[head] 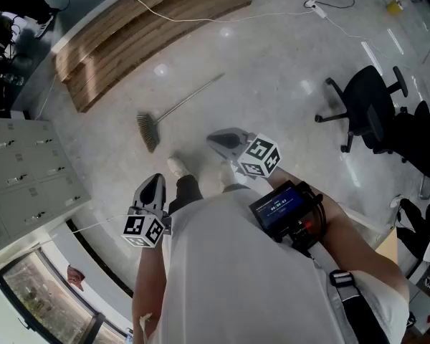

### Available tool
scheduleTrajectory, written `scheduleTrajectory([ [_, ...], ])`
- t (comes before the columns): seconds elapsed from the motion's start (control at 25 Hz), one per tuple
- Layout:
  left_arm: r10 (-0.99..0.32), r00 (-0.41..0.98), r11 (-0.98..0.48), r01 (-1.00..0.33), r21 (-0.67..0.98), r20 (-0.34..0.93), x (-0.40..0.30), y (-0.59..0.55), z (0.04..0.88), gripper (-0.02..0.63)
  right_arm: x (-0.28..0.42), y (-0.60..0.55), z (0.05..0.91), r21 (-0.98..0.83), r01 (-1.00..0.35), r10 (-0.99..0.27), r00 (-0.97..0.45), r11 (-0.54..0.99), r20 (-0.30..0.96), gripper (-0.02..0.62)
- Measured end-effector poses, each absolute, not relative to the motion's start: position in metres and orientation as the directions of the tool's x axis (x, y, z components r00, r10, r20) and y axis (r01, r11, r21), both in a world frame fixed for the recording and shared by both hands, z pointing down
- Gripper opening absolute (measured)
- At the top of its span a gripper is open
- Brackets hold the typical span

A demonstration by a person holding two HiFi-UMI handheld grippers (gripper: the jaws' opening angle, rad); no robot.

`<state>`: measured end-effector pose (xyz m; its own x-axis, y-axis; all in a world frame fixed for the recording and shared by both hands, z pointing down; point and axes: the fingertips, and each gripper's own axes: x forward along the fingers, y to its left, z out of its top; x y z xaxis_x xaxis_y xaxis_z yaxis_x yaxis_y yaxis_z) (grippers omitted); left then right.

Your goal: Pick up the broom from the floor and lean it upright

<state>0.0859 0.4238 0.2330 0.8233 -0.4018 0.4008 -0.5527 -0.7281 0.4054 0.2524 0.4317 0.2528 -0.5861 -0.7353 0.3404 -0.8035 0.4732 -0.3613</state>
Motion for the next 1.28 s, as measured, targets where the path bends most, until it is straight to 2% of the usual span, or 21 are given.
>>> scheduleTrajectory([
  [0.48,-0.201,0.88,-0.806,-0.398,0.439,0.43,0.073,0.301,0.293,0.006,0.252,0.333,0.277,-0.268,-0.891,-0.751,-0.453,0.366,0.48,0.017],
  [0.68,-0.162,0.865,-0.804,-0.395,0.445,0.475,0.074,0.259,0.309,0.006,0.263,0.302,0.294,-0.262,-0.912,-0.744,-0.41,0.316,0.529,0.017],
  [1.0,-0.072,0.815,-0.827,-0.37,0.422,0.574,0.123,0.224,0.331,0.006,0.32,0.251,0.373,-0.318,-0.929,-0.697,-0.356,0.191,0.622,0.017],
  [1.28,-0.036,0.773,-0.799,-0.403,0.446,0.634,0.169,0.169,0.364,0.006,0.369,0.191,0.455,-0.325,-0.926,-0.627,-0.369,0.19,0.686,0.017],
])
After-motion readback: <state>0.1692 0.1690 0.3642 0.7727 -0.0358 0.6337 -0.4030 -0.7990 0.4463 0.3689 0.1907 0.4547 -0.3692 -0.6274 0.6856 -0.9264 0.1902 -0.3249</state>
